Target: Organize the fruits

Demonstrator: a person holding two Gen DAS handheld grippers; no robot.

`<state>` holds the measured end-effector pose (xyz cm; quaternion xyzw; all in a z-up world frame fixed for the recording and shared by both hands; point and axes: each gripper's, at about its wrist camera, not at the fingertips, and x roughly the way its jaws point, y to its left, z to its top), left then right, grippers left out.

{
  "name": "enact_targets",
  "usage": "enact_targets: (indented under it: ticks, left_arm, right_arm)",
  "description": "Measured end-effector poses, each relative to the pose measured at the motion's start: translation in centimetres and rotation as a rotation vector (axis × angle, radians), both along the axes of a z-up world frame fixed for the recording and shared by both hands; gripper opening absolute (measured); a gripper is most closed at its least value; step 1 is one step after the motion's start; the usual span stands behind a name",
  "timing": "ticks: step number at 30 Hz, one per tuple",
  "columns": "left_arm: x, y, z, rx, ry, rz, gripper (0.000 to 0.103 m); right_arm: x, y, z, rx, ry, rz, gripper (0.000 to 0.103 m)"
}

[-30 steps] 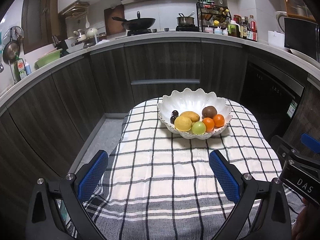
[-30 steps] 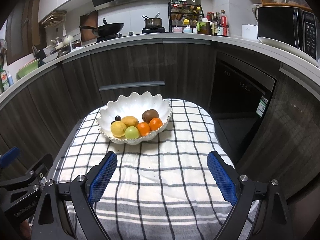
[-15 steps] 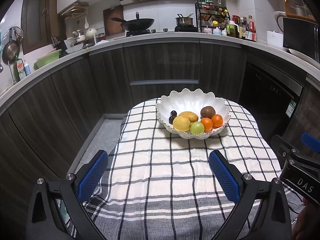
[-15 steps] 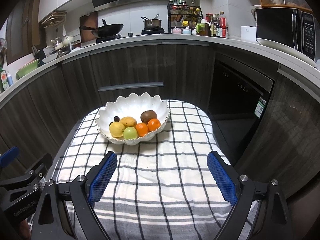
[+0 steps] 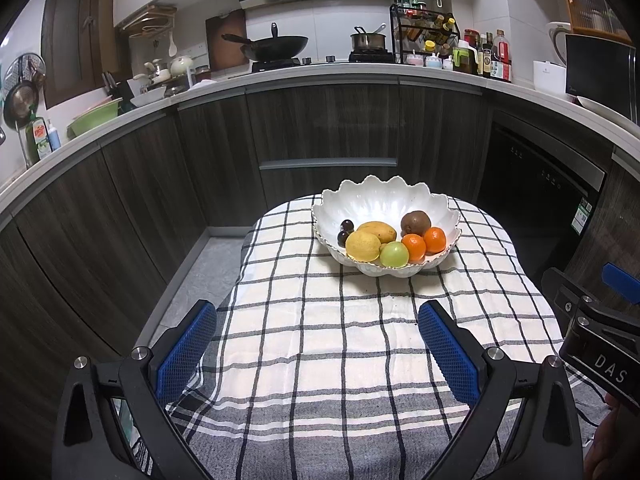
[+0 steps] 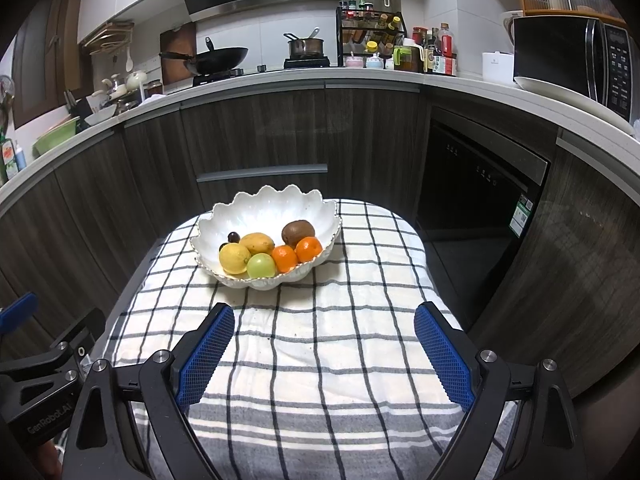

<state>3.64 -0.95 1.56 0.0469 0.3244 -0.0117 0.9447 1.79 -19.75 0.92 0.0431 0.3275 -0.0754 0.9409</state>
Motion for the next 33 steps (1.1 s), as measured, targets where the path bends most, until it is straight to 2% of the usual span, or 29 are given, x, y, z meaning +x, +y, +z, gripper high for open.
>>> enact_targets:
  ticks: [33]
  left_arm:
    - [-0.33,-0.2,0.0,-0.01,0.003,-0.019,0.102]
  right_arm:
    - [-0.09,-0.17,0.16,-0.003,-0.007,0.0,0.092]
